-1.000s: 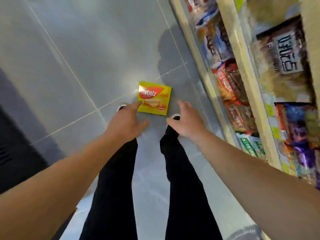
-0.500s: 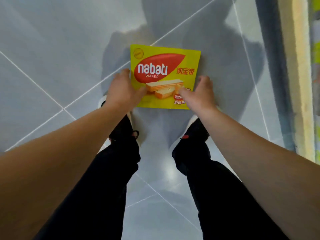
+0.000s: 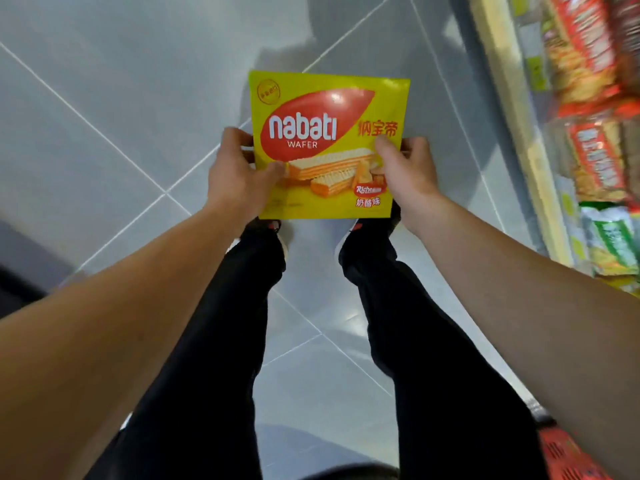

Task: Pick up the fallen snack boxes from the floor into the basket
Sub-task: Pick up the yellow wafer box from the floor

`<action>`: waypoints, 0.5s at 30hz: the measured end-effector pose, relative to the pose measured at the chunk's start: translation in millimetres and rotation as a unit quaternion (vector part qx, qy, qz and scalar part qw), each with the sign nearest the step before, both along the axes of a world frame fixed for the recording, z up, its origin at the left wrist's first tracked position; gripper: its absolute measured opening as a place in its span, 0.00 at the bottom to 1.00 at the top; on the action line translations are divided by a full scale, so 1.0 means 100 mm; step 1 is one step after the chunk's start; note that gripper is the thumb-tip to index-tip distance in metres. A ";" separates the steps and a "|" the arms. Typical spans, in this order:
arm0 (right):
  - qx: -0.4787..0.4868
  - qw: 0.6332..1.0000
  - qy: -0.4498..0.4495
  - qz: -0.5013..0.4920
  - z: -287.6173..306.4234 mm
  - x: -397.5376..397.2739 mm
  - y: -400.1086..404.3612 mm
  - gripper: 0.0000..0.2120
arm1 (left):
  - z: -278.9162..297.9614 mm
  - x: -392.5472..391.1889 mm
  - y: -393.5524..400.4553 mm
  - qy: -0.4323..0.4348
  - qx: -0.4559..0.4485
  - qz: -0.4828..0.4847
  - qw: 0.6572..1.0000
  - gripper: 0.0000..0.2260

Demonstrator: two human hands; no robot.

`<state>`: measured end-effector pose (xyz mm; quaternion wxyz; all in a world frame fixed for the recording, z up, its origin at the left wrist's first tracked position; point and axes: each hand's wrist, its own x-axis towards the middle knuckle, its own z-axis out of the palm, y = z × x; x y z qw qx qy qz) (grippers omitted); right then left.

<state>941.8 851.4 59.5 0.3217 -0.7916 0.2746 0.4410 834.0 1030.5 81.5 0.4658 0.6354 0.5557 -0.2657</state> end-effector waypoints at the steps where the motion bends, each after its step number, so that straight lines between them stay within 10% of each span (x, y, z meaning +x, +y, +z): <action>1: 0.008 1.000 -0.003 -0.009 0.35 0.04 -0.02 0.15 | 0.37 0.04 0.01 -0.013 0.002 0.003 1.000 0.18; 15: 0.122 0.975 -0.177 -0.051 4.64 -0.12 -0.38 0.20 | 4.47 0.33 0.16 -0.187 -0.040 -0.215 0.958 0.38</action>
